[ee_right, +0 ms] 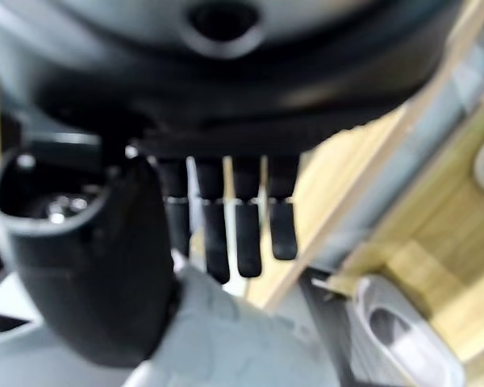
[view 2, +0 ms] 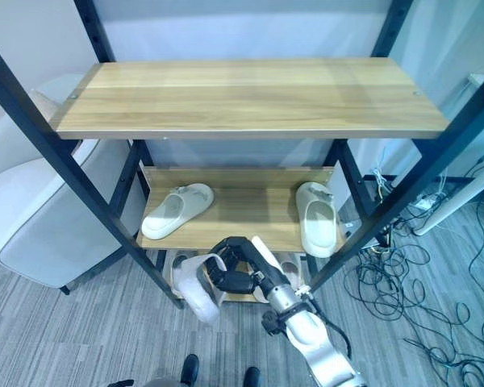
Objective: Arrange the slippers neatly on the shoe rack.
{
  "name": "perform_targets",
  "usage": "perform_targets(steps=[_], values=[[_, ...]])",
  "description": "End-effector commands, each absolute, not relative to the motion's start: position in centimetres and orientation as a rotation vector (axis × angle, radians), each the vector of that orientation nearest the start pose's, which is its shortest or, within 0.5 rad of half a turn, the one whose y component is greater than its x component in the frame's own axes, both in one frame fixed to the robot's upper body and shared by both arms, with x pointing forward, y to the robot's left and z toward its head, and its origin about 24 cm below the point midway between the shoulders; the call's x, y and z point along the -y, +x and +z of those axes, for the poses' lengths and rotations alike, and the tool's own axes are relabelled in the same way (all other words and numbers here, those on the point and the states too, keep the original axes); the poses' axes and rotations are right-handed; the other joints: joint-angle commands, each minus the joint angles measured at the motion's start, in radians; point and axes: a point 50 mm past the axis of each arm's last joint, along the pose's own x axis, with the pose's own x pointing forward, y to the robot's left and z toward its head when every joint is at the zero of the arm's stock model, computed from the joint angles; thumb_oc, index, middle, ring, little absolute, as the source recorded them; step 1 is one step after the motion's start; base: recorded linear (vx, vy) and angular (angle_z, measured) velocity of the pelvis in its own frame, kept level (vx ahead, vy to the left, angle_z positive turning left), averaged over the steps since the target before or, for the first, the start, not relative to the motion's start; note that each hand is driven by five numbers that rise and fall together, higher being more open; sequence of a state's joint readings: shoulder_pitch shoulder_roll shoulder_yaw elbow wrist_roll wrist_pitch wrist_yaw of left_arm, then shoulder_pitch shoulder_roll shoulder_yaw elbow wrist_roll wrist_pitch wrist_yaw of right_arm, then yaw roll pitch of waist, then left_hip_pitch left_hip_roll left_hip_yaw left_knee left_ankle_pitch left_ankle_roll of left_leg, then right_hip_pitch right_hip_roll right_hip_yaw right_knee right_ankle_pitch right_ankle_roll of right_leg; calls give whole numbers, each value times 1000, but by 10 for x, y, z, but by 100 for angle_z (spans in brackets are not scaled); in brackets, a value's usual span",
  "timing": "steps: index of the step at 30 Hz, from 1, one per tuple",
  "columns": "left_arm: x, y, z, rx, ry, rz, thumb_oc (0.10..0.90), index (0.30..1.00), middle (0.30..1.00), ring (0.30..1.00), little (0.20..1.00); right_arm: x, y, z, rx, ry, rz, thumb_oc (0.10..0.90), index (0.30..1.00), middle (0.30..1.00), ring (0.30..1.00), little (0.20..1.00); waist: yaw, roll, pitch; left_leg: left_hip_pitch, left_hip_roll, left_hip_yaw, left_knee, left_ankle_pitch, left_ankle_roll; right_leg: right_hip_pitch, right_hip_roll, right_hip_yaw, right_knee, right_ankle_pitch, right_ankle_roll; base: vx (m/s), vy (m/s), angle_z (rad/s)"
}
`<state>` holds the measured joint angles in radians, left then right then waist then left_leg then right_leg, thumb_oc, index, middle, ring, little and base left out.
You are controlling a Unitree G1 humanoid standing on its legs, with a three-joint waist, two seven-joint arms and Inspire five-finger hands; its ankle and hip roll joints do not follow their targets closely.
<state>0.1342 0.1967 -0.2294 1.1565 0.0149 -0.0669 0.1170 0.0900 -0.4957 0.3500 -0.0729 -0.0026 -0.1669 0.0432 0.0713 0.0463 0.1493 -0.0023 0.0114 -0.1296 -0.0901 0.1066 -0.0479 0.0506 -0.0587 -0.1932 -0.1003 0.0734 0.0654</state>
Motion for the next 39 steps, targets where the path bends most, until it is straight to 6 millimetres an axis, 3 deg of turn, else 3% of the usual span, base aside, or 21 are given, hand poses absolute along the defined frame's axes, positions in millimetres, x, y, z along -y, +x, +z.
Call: perform_targets(steps=[1,4,5,7,12,15,19,20,21,23,24,26,27,34,36,38,39], values=[[-179,79,-169,-1128,337,-146,800,900,900,900,900,142,224,81,310,-399,460,400,300,300,300,300,19,3,-12,-16,11,-19,3,-59,-35,29,20,-36,20,-158,11,-99,-33,19],[-179,92,-166,-1087,362,-165,800,900,900,900,900,144,228,84,340,-488,444,400,300,300,300,300,23,6,35,-48,19,-47,19,-48,-38,-28,15,-67,100,-184,1,-189,-36,30],[-178,108,-161,-1034,381,-171,800,900,900,900,900,147,234,88,366,-561,425,400,300,300,300,300,23,8,87,-124,5,-65,104,-59,-41,-92,-2,-90,172,-197,-6,-435,-46,37],[-176,125,-155,-972,393,-171,800,900,900,900,900,149,243,92,394,-635,400,400,300,300,300,300,26,14,137,-218,-13,-78,205,-75,-39,-178,-20,-104,264,-209,-14,-368,-10,45],[-178,140,-148,-911,392,-146,800,900,900,900,900,155,261,98,435,-763,322,400,300,300,300,300,52,21,154,-409,-48,-83,420,-132,-15,-373,-75,-108,536,-294,-27,-125,41,15],[-178,149,-143,-868,376,-130,800,900,900,900,900,158,266,104,458,-793,291,400,300,300,300,300,55,20,155,-468,-54,-82,485,-150,-11,-433,-87,-101,613,-327,-35,-55,28,9],[-176,169,-128,-755,344,-111,800,900,900,900,900,164,282,124,534,-875,218,400,300,300,300,300,68,25,174,-600,-64,-69,633,-190,0,-571,-111,-87,771,-376,-51,-86,48,14],[-174,181,-117,-676,309,-102,800,900,900,900,900,165,289,143,606,-911,182,400,300,300,300,300,73,30,196,-678,-67,-57,738,-245,7,-654,-119,-64,873,-431,-51,3,24,4],[-174,181,-117,-676,309,-101,800,900,900,900,900,165,289,143,607,-911,182,400,300,300,300,300,74,27,190,-692,-68,-54,747,-249,7,-669,-121,-60,883,-435,-51,-88,73,-8],[-171,197,-99,-567,272,-102,800,900,900,900,900,166,297,175,728,-944,114,400,300,300,300,300,79,37,215,-865,-85,-37,920,-287,22,-836,-142,-23,1025,-469,-78,-145,75,-23],[-171,197,-99,-567,272,-101,800,900,900,900,900,166,297,175,729,-944,114,400,300,300,300,300,81,33,205,-882,-86,-34,930,-291,23,-854,-144,-19,1037,-474,-78,-91,43,-21],[-167,211,-82,-474,238,-99,800,900,900,900,900,168,298,203,838,-955,45,400,300,300,300,300,80,37,213,-1023,-101,-19,1046,-317,24,-989,-155,2,1145,-507,-96,-89,68,-8],[-165,220,-69,-402,219,-100,800,900,900,900,900,171,298,221,906,-958,-12,400,300,300,300,300,82,34,212,-1147,-114,-10,1148,-347,31,-1115,-166,27,1256,-535,-106,-78,84,-1],[-167,245,-7,-116,118,-68,800,900,900,900,900,192,285,293,1147,-1047,-234,400,300,300,300,300,72,26,224,-1530,-151,16,1529,-468,54,-1508,-194,103,1659,-639,-136,53,48,-4],[-170,247,3,-74,105,-59,800,900,900,900,900,198,279,319,1227,-1104,-304,400,300,300,300,300,71,17,271,-1568,-161,30,1627,-512,56,-1558,-206,129,1757,-667,-146,93,3,6],[-174,249,15,-27,101,-54,800,900,900,900,900,200,272,342,1295,-1154,-355,400,300,300,300,300,73,15,358,-1568,-163,47,1733,-566,61,-1566,-206,161,1869,-707,-156,47,-16,1],[-174,249,16,-24,99,-53,800,900,900,900,900,199,272,343,1300,-1154,-355,400,300,300,300,300,71,14,365,-1568,-162,50,1737,-567,61,-1567,-207,165,1874,-709,-157,68,-48,2]])
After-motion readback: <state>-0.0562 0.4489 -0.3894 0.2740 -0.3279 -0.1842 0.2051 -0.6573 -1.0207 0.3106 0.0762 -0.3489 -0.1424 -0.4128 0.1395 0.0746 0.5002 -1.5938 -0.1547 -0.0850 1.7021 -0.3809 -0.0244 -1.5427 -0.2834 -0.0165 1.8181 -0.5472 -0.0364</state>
